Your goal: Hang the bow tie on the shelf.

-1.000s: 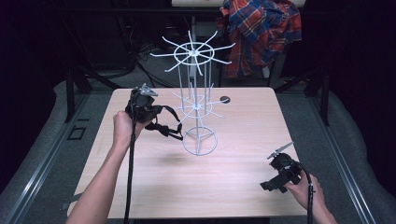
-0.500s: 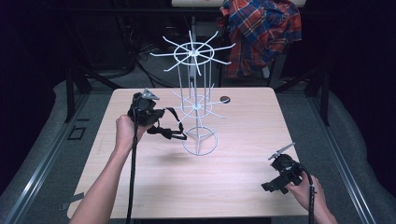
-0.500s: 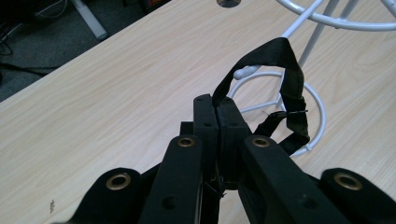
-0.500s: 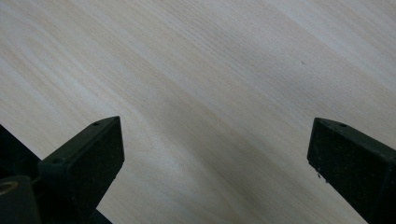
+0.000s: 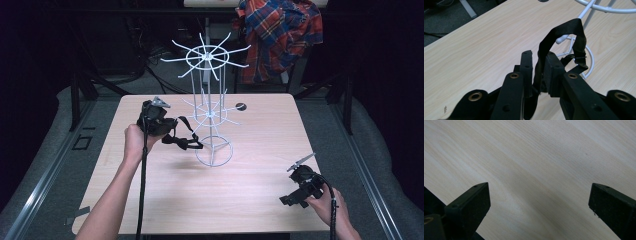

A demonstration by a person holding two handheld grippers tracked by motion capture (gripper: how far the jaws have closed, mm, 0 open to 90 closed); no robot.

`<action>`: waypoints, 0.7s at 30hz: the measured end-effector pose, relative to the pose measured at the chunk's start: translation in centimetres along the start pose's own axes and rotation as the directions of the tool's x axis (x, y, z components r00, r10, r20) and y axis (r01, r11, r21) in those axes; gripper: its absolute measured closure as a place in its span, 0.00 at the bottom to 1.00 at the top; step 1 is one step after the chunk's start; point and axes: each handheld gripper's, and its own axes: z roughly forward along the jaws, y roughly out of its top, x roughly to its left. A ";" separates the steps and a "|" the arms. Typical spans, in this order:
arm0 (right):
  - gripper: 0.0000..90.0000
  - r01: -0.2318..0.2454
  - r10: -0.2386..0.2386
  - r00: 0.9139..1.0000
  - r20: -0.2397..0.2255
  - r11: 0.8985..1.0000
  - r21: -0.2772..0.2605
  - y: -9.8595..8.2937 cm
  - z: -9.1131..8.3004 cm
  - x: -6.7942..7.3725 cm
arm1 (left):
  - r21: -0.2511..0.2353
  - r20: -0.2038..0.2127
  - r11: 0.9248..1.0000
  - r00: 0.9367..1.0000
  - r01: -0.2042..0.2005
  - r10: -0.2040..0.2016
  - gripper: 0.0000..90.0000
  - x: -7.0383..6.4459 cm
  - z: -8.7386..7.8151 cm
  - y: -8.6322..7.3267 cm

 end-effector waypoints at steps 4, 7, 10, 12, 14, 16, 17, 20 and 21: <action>0.04 0.000 0.000 1.000 -0.001 1.000 0.001 0.0 0.0 0.0 | 0.007 0.000 1.000 1.000 -0.001 0.001 0.82 -0.1 -0.1 0.0; 0.04 0.007 -0.007 1.000 0.004 1.000 0.008 0.0 0.0 -0.1 | 0.011 0.001 1.000 1.000 0.000 0.000 0.75 -0.1 -0.2 -0.1; 0.04 -0.002 0.002 1.000 -0.009 1.000 -0.007 0.0 0.1 0.0 | 0.019 -0.010 1.000 1.000 0.011 -0.011 0.59 -0.1 -0.5 -0.3; 0.04 -0.006 0.006 1.000 -0.008 1.000 -0.011 0.0 0.1 0.0 | 0.024 -0.012 1.000 1.000 0.018 -0.018 0.49 -0.1 -0.8 -0.5; 0.04 -0.007 0.007 1.000 -0.010 1.000 -0.013 0.0 0.1 0.1 | 0.023 -0.008 1.000 1.000 0.018 -0.018 0.41 -0.1 -1.1 -0.7; 0.04 0.002 -0.002 1.000 -0.001 1.000 0.002 0.0 0.0 0.0 | 0.019 -0.010 1.000 1.000 0.022 -0.022 0.35 -0.2 -1.3 -0.9; 0.04 -0.005 0.005 1.000 -0.008 1.000 -0.010 0.0 0.1 0.1 | 0.021 -0.012 1.000 1.000 0.021 -0.020 0.32 -0.2 -1.5 -1.0; 0.04 -0.015 0.015 1.000 -0.008 1.000 -0.021 0.0 0.2 0.1 | 0.021 -0.013 0.999 0.999 0.033 -0.033 0.24 -0.2 -2.1 -1.5; 0.04 0.007 -0.007 1.000 -0.007 1.000 0.003 0.1 0.0 0.0 | 0.022 -0.012 0.999 0.999 0.035 -0.035 0.22 -0.2 -2.2 -1.7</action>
